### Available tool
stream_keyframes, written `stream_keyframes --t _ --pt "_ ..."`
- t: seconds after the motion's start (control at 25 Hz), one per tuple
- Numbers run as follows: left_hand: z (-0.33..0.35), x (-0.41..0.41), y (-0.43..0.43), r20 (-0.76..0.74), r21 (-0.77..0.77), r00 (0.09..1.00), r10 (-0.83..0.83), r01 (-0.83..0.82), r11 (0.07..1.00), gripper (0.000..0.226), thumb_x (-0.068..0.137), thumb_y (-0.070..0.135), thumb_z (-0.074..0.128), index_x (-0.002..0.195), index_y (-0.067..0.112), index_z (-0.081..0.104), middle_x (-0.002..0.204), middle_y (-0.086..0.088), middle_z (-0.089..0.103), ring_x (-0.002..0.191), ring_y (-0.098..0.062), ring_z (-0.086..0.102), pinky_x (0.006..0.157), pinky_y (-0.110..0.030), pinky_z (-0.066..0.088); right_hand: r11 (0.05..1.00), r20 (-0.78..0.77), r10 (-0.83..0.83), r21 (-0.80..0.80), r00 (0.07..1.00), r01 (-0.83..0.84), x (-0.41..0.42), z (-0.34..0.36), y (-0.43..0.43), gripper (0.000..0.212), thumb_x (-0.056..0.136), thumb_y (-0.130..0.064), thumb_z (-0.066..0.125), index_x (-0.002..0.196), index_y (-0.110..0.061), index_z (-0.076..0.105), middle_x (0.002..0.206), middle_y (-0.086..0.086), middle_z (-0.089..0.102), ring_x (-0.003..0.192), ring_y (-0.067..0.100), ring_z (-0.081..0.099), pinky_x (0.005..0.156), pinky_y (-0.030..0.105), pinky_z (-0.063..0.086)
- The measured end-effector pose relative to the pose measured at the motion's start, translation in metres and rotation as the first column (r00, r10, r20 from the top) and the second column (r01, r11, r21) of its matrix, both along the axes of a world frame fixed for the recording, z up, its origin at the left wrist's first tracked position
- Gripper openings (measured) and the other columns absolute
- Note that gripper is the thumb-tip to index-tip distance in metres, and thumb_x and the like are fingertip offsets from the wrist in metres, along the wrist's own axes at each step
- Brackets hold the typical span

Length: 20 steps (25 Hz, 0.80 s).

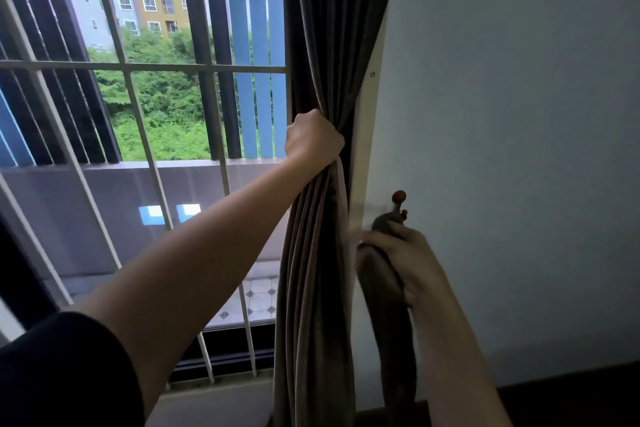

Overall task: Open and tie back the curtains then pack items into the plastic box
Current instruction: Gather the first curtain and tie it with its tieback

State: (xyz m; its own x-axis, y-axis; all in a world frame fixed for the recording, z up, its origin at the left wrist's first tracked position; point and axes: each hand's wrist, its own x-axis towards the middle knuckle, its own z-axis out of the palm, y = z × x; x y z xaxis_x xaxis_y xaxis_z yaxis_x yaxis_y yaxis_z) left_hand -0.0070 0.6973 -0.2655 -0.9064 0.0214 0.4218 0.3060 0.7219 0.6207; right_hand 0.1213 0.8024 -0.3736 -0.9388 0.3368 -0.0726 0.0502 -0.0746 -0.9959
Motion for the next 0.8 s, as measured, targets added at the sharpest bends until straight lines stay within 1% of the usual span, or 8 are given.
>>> stream_keyframes --t 0.12,0.2,0.32,0.4,0.48,0.6,0.68,0.8 --pt "0.0 0.0 0.0 0.01 0.002 1.0 -0.02 0.02 1.0 0.007 0.078 0.005 0.052 0.071 0.006 0.051 0.065 -0.003 0.045 0.075 -0.027 0.05 0.049 -0.025 0.033 0.997 -0.092 0.018 -0.067 0.996 -0.024 0.009 0.003 -0.046 0.029 0.076 -0.013 0.071 0.104 -0.01 0.064 0.093 0.008 0.069 0.084 0.023 0.067 0.071 0.033 0.055" --pt "0.001 -0.001 -0.002 0.014 0.004 0.999 -0.034 0.034 0.999 0.016 0.079 0.006 0.053 0.063 0.009 0.047 0.065 -0.003 0.045 0.074 -0.027 0.05 0.047 -0.023 0.033 0.998 -0.155 0.002 0.068 0.988 0.008 0.006 0.0 -0.073 0.022 0.075 -0.013 0.069 0.097 -0.012 0.064 0.086 0.001 0.068 0.079 0.016 0.065 0.073 0.033 0.055" --pt "0.003 -0.002 -0.003 0.02 -0.005 0.998 -0.057 0.057 0.998 0.02 0.079 0.008 0.055 0.062 0.009 0.046 0.065 -0.001 0.043 0.072 -0.025 0.05 0.047 -0.023 0.033 0.945 -0.221 -0.121 0.273 0.968 0.181 -0.01 -0.006 -0.106 0.012 0.071 -0.012 0.064 0.07 -0.011 0.052 0.067 0.0 0.057 0.058 0.011 0.048 0.058 0.024 0.041" --pt "0.003 -0.003 -0.004 0.026 -0.009 0.997 -0.066 0.066 0.998 0.021 0.079 0.009 0.056 0.062 0.01 0.045 0.065 0.0 0.042 0.071 -0.025 0.049 0.047 -0.024 0.033 0.879 -0.277 -0.197 0.375 0.94 0.294 -0.027 -0.011 -0.122 0.011 0.072 -0.012 0.063 0.076 -0.006 0.054 0.077 0.007 0.06 0.067 0.019 0.052 0.065 0.028 0.039" --pt "0.003 -0.005 -0.006 0.044 0.002 0.997 -0.07 0.07 0.998 0.023 0.079 0.01 0.057 0.061 0.012 0.043 0.066 0.0 0.043 0.07 -0.024 0.05 0.045 -0.022 0.032 0.835 -0.31 -0.22 0.43 0.925 0.343 -0.047 -0.018 -0.133 0.026 0.077 -0.015 0.061 0.096 0.003 0.059 0.096 0.015 0.063 0.09 0.028 0.057 0.08 0.03 0.04" --pt "0.002 -0.009 -0.008 0.057 0.013 0.996 -0.069 0.068 0.998 0.015 0.08 0.016 0.059 0.073 0.008 0.049 0.07 -0.001 0.046 0.072 -0.025 0.052 0.047 -0.023 0.035 0.858 -0.386 -0.279 0.312 0.879 0.409 -0.068 -0.015 -0.143 0.053 0.084 -0.036 0.043 0.11 0.008 0.056 0.109 0.021 0.061 0.103 0.033 0.055 0.087 0.031 0.037" --pt "0.002 -0.011 -0.009 0.059 0.011 0.996 -0.064 0.064 0.998 0.013 0.081 0.02 0.059 0.084 0.009 0.051 0.081 -0.005 0.052 0.077 -0.027 0.053 0.055 -0.026 0.039 0.868 -0.448 -0.376 0.136 0.811 0.477 -0.075 -0.014 -0.147 0.065 0.079 -0.04 0.022 0.095 0.011 0.058 0.097 0.024 0.063 0.091 0.036 0.057 0.077 0.031 0.036" --pt "0.003 -0.012 -0.011 0.074 0.019 0.995 -0.072 0.071 0.997 0.015 0.08 0.02 0.06 0.086 0.009 0.054 0.09 -0.009 0.055 0.077 -0.027 0.055 0.061 -0.027 0.041 0.829 -0.484 -0.496 -0.016 0.721 0.559 -0.083 -0.024 -0.149 0.046 0.087 -0.028 0.036 0.084 0.009 0.064 0.085 0.024 0.063 0.079 0.036 0.061 0.068 0.018 0.034"
